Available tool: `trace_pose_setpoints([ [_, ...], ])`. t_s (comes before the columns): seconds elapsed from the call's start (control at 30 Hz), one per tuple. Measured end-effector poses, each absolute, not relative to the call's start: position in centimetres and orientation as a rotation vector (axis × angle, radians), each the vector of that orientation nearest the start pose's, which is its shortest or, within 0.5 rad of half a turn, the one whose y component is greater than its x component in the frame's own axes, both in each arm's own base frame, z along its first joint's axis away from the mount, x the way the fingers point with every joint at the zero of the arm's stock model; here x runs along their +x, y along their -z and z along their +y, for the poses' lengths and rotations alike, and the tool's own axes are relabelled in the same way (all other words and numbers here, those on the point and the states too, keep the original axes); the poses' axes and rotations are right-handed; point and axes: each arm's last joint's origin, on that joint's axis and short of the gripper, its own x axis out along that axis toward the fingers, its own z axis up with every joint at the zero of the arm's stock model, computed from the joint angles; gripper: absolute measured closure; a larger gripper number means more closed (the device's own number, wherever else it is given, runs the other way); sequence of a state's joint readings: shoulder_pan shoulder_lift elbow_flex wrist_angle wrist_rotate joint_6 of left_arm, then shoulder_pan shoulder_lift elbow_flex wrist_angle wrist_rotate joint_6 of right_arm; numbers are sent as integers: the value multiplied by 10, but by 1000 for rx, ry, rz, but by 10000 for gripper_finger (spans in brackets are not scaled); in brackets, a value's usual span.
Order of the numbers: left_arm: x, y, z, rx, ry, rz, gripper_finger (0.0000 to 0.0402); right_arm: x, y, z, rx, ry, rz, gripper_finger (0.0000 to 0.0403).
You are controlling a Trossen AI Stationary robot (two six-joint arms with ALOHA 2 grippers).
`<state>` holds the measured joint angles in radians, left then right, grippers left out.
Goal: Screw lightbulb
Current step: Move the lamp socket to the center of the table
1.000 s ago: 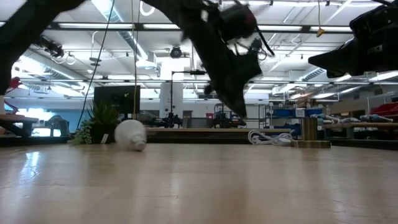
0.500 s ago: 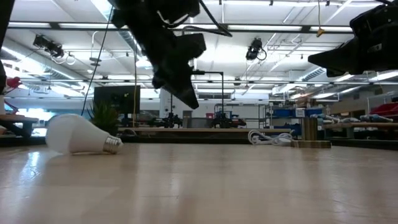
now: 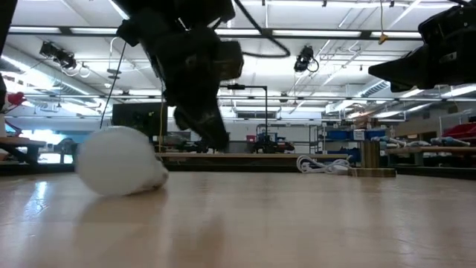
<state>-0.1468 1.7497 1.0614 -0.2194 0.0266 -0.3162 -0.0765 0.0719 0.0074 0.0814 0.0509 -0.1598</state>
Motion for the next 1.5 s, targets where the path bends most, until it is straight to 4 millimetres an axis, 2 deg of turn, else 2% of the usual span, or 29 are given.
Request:
trace_pose_setpoints([
  [0.17,354,-182,-55,-167,54,860,318,101,-173,-11,-179,168,-50,384],
  [0.47,355,-182,-54,-39,92,842,371,100,-180,-11,-178,175,-128,386],
  [0.6,355,-182,-54,-14,102,842,379,99,-187,-10,-172,179,-198,384],
  [0.77,355,-182,-53,2,71,836,367,97,-193,-10,-68,178,-270,385],
  [0.87,356,-183,-51,18,32,831,354,97,-193,-16,71,320,-281,388],
  [1.07,359,-184,-37,55,-6,810,349,104,-185,-22,209,430,-201,385],
  [1.3,356,-179,-23,40,-46,850,355,115,-207,-29,273,515,-76,374],
  [1.5,347,-162,-21,-16,-134,853,387,126,-231,-42,284,722,175,370],
])
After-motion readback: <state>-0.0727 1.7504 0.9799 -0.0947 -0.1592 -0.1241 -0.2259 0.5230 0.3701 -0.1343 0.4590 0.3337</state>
